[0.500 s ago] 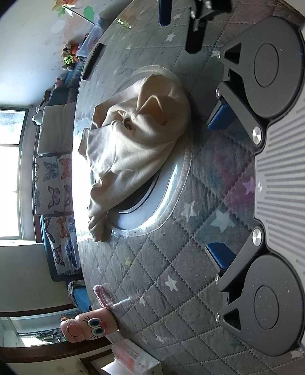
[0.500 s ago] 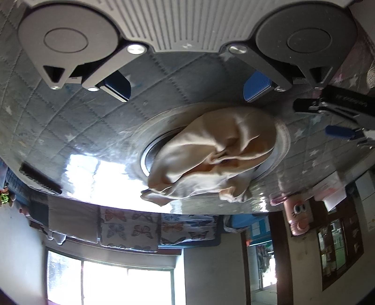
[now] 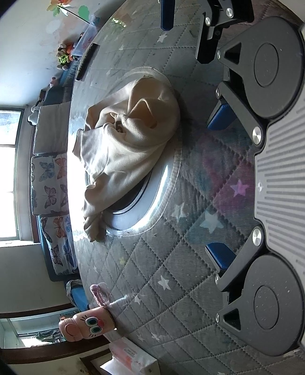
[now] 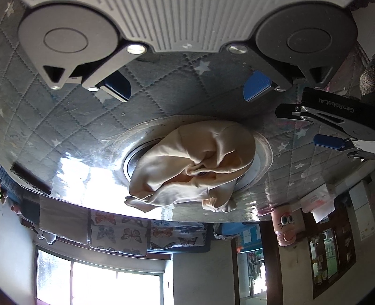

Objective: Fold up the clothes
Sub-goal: 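Move both grippers toward the crumpled cream sweatshirt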

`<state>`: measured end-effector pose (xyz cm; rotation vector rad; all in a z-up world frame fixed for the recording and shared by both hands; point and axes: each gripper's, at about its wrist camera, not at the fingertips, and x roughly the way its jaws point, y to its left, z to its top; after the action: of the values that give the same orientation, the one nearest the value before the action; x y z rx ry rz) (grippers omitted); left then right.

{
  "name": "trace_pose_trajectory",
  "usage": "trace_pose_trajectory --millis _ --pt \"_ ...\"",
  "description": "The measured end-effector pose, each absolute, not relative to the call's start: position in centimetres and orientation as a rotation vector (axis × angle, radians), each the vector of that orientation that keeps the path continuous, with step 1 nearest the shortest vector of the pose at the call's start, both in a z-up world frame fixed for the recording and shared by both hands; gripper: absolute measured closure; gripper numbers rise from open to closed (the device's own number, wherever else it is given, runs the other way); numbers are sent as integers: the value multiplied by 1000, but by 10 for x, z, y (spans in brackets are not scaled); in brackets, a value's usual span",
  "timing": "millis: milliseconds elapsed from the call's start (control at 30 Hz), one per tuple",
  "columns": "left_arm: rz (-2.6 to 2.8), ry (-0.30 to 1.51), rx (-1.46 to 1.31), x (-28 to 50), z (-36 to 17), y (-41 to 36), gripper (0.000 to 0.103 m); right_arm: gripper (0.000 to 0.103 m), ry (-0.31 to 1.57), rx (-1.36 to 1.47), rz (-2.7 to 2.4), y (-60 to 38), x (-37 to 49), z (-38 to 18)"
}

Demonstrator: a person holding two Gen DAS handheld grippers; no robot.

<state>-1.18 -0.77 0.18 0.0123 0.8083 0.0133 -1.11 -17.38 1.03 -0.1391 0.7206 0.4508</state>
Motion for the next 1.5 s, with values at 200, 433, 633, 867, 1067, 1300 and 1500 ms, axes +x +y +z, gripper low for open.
trace_pose_trajectory --millis 200,433,633,867,1067,1300,1500 --pt "17 812 16 -13 2 -8 0 0 735 -140 448 -172 -13 11" --pt "26 818 23 -14 3 -10 0 0 748 -135 434 -172 -12 12" --pt "31 826 28 -12 3 -12 0 0 752 -133 441 -170 -12 12" --pt "32 832 30 -10 3 -13 0 0 760 -129 443 -170 -9 11" --pt "29 839 32 -5 3 -13 0 0 767 -128 445 -168 -5 10" --pt "27 835 34 1 5 -13 0 0 767 -125 454 -165 1 13" --pt "27 840 33 6 5 -12 0 0 771 -127 462 -162 6 13"
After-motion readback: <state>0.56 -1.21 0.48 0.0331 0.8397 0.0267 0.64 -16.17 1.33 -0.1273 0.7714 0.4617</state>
